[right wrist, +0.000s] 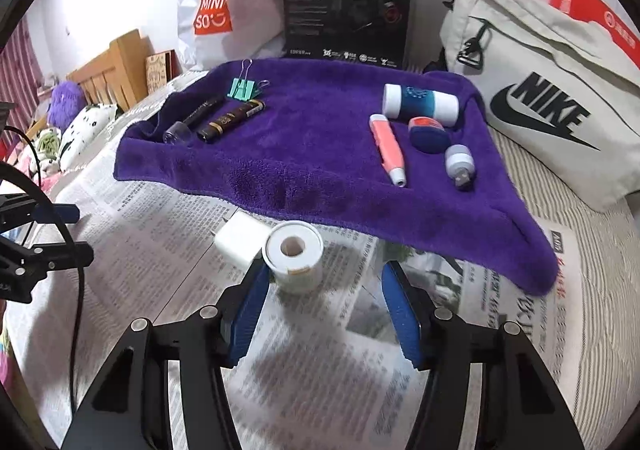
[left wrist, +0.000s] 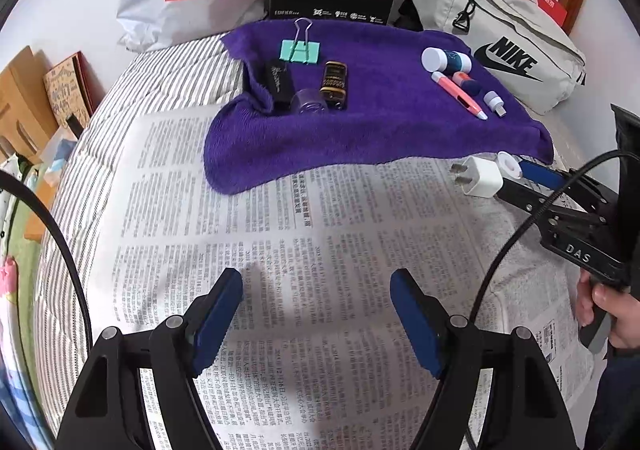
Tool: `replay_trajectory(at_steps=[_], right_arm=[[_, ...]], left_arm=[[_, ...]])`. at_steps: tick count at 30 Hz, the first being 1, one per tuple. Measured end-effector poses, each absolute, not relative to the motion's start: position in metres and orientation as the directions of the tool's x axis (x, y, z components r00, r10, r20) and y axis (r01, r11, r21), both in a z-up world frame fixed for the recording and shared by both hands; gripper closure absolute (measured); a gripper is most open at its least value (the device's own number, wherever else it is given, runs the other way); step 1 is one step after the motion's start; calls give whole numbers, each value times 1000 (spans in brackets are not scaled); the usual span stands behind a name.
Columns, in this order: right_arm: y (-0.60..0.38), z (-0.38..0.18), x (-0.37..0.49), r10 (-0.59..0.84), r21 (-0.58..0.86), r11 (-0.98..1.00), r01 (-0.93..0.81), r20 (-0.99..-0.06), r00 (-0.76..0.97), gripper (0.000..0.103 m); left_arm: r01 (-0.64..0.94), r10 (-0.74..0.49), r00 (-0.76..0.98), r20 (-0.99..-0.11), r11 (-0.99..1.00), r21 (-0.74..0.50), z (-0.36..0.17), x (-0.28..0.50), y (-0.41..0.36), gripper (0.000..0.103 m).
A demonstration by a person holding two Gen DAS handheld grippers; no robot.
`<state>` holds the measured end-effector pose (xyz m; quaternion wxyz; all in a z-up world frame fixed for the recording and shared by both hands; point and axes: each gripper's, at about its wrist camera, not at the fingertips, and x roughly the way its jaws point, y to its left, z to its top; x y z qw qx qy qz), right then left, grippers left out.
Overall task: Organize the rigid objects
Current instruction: 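Open both tools and withdraw them back over the newspaper, then grasp the white plug with the left tool while the right tool grasps the white tape roll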
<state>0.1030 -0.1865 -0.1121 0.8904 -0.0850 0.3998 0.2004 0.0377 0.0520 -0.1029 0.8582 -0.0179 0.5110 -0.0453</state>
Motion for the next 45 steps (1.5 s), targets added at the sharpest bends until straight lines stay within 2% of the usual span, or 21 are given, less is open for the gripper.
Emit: replay_trajectory(at_steps=[6, 9, 10, 17, 26, 36, 45], right_arm=[[-178, -117, 114, 294, 9, 898, -441, -758, 582, 55], [-175, -117, 116, 309, 17, 889, -457, -758, 574, 74], [-175, -117, 115, 309, 16, 889, -458, -758, 574, 75], [-198, -107, 103, 321, 54, 900, -433, -754, 573, 75], [-261, -104, 69, 190, -6, 953, -304, -769, 611, 75], [-286, -116, 46, 221, 82, 967, -240, -738, 638, 75], [-283, -119, 47, 194, 58, 972, -229, -750, 633, 75]], left_arm=[[58, -101, 467, -879, 995, -84, -107, 40, 55, 28], [62, -99, 464, -880, 995, -80, -109, 40, 54, 28], [62, -99, 465, -880, 995, -79, -110, 40, 53, 28], [83, -116, 486, -866, 993, -86, -103, 43, 48, 28], [116, -138, 518, -844, 989, -91, -88, 57, 8, 28], [153, -128, 531, -838, 987, -54, -83, 74, -39, 28], [178, -133, 514, -847, 983, -46, -94, 98, -74, 28]])
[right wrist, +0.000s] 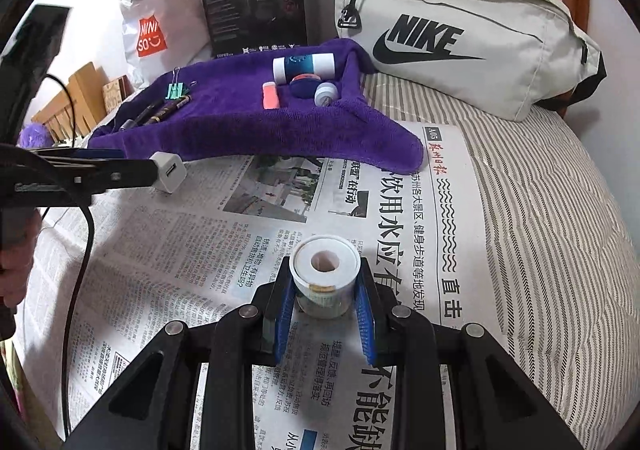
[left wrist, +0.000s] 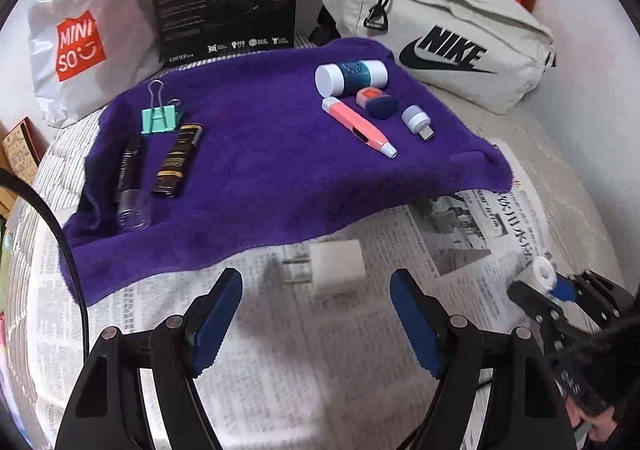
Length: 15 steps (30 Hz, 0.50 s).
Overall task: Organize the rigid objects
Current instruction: 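Grasp the white plug with the left tool while the right tool grasps the white tape roll, then lift and carry the plug toward the towel while the right tool carries the tape roll there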
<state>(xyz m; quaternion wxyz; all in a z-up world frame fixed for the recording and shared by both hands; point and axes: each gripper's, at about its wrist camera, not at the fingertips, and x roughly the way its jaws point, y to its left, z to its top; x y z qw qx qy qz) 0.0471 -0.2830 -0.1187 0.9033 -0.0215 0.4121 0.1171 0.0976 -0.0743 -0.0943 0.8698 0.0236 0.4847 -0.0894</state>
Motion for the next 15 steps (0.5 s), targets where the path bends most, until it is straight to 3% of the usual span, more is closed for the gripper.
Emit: replay_trajectory(at_steps=[6, 7, 11, 15], right_arm=[[-284, -119, 47, 198, 63, 971, -230, -751, 630, 74], [-284, -119, 48, 198, 64, 971, -230, -751, 630, 74], [-282, -120, 48, 189, 51, 972, -230, -752, 631, 74], [-281, -120, 48, 186, 47, 972, -230, -753, 632, 74]], left_arm=[[148, -58, 520, -852, 989, 23, -112, 106, -81, 30], [152, -55, 526, -849, 988, 30, -113, 105, -80, 41], [190, -92, 531, -842, 982, 13, -112, 101, -78, 62], [230, -111, 524, -844, 973, 15, -110, 92, -73, 61]])
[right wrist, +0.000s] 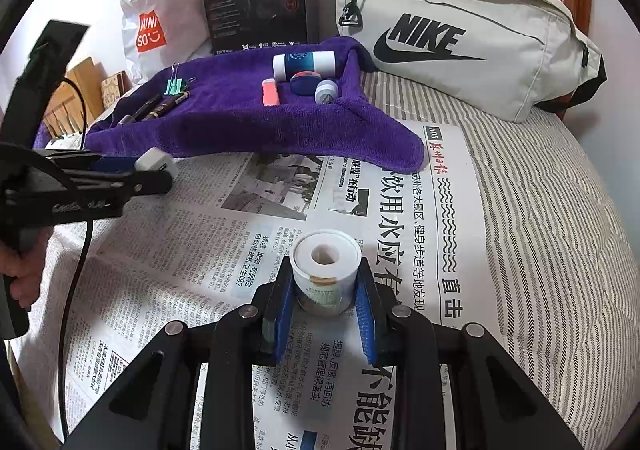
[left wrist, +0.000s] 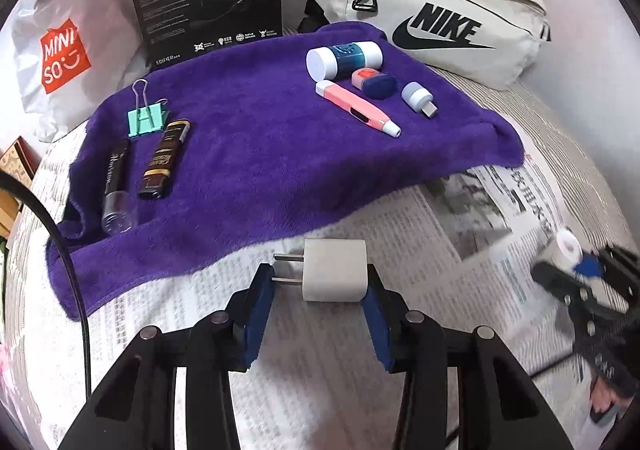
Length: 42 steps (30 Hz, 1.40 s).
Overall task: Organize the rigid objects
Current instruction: 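Lift and carry the plug toward the towel while the right tool carries the tape roll there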
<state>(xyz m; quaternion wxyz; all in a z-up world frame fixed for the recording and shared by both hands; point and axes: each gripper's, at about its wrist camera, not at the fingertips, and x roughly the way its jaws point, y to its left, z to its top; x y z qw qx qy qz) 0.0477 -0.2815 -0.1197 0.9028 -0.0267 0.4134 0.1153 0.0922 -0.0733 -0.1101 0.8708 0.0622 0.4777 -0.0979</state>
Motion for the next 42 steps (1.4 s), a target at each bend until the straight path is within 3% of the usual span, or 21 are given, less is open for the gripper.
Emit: replay_trajectory(at_steps=[23, 42], right_arm=[[-279, -119, 48, 171, 27, 973, -230, -755, 633, 74], [-247, -75, 58, 284, 54, 931, -361, -728, 624, 75]], left_arm=[[253, -147, 526, -838, 967, -11, -104, 80, -61, 61], [189, -158, 558, -814, 980, -60, -78, 63, -5, 61]])
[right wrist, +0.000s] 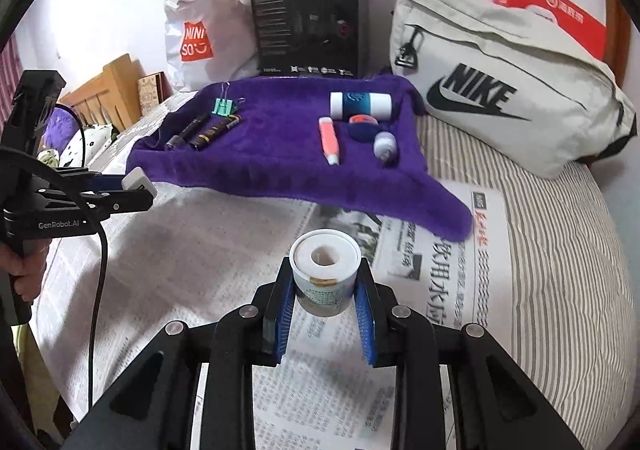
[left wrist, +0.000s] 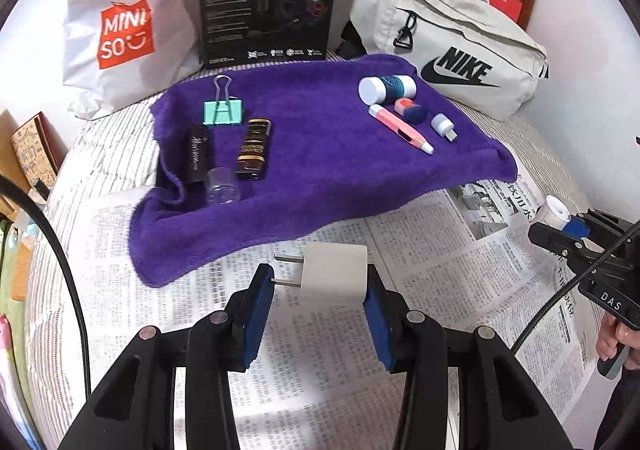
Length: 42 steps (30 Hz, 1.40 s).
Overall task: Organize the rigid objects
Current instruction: 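Lift and carry the plug toward the towel while the right tool carries the tape roll there, then lower the tape roll beside the tin with the right tool while the left tool carries the plug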
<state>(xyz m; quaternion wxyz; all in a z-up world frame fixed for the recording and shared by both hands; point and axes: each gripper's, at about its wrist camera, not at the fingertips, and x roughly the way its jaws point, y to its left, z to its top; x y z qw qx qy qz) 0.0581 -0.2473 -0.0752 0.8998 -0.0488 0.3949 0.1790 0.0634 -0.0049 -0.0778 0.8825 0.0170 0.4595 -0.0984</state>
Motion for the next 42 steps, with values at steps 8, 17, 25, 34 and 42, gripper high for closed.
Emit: replay_trajectory(at_steps=[8, 17, 25, 34, 42], right_arm=[[-243, -63, 72, 290, 60, 930, -362, -727, 623, 75], [-246, -53, 90, 285, 66, 934, -352, -734, 617, 75], [-243, -42, 116, 278, 59, 935, -349, -733, 621, 75], [-229, -55, 169, 264, 49, 935, -352, -758, 596, 75], [-219, -83, 205, 245, 36, 932, -361, -796, 554, 75]], left_arm=[[173, -154, 572, -806, 983, -65, -64, 64, 8, 61], [159, -146, 569, -809, 985, -66, -50, 74, 18, 61], [149, -144, 570, -809, 986, -71, -44, 88, 23, 61], [148, -141, 545, -826, 986, -71, -53, 111, 27, 61], [142, -138, 523, -841, 987, -74, -65, 133, 36, 61]])
